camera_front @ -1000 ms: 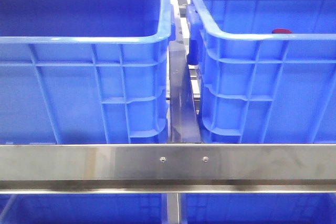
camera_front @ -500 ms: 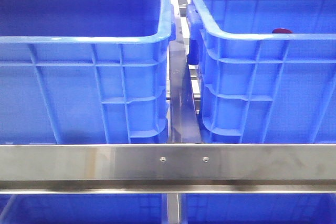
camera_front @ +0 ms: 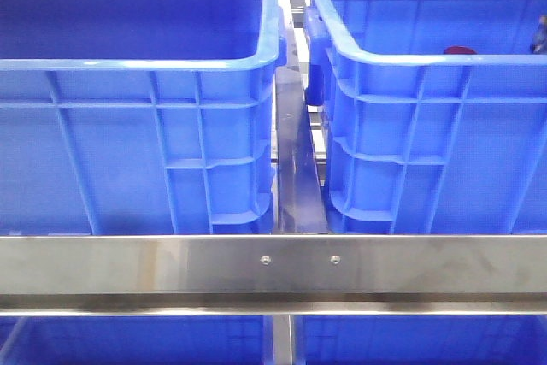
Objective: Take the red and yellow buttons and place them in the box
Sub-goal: 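Carry the yellow button with the right gripper down into the bin, then open the right gripper to set the yellow button beside the red one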
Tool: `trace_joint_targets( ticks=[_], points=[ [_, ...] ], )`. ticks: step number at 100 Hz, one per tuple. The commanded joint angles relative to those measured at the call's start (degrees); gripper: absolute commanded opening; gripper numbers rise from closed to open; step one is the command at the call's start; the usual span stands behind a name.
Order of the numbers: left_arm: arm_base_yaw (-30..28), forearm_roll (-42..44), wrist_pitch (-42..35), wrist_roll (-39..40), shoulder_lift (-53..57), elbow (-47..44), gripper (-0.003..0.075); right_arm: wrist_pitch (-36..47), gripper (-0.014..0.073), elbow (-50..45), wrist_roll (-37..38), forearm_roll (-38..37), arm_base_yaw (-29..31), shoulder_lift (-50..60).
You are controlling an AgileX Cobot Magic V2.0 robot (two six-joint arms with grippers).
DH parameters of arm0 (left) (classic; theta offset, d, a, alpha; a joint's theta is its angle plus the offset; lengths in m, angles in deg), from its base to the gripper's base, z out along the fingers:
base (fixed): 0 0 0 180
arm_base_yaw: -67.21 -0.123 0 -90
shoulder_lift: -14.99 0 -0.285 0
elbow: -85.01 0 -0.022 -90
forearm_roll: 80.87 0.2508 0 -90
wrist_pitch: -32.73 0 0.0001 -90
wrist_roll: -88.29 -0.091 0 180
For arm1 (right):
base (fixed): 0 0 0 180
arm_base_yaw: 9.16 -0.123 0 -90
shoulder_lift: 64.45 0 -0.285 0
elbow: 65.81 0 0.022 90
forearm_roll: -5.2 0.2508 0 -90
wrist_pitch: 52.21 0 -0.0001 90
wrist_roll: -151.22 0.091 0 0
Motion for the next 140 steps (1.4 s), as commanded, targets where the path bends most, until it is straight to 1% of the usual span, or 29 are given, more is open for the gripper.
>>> trace_joint_targets(
  ticks=[1,26,54,70,94,99,106,120,127,132,140],
  points=[
    [-0.1,-0.7,-4.7,0.5,-0.2,1.6,-0.0019,-2.1,0.0098,4.1,-1.0,5.4,0.3,-0.3],
    [-0.1,-0.7,-4.7,0.5,-0.2,1.6,-0.0019,-1.8,0.0098,10.2,-1.0,5.4,0.3,-7.8],
    [-0.1,-0.7,-4.7,0.5,-0.2,1.6,-0.0019,-1.3,0.0098,14.3,-1.4,5.3,0.3,-12.1],
    [-0.1,-0.7,-4.7,0.5,-0.2,1.6,-0.0019,-1.2,0.0098,15.4,-3.1,5.3,0.3,-14.4],
    [-0.1,-0.7,-4.7,0.5,-0.2,1.6,-0.0019,-1.1,0.0104,15.2,-3.2,5.3,0.3,-16.0],
    [-0.1,-0.7,-4.7,0.5,-0.2,1.6,-0.0019,-1.2,0.0122,15.2,-3.2,5.3,0.3,-15.9],
    [-0.1,-0.7,-4.7,0.5,-0.2,1.6,-0.0019,-1.2,0.0176,15.2,-3.2,5.3,0.3,-15.9],
    [-0.1,-0.7,-4.7,0.5,-0.2,1.6,-0.0019,-1.2,0.0342,15.2,-3.2,5.3,0.3,-15.8],
    [-0.1,-0.7,-4.7,0.5,-0.2,1.6,-0.0019,-1.2,0.0403,15.2,-3.2,5.3,0.3,-15.5],
    [-0.1,-0.7,-4.7,0.5,-0.2,1.6,-0.0019,-1.2,0.0428,15.2,-3.2,5.3,0.3,-15.2],
    [-0.1,-0.7,-4.7,0.5,-0.2,1.6,-0.0019,-0.8,0.0437,15.1,-3.2,5.3,0.3,-14.0]
  ],
)
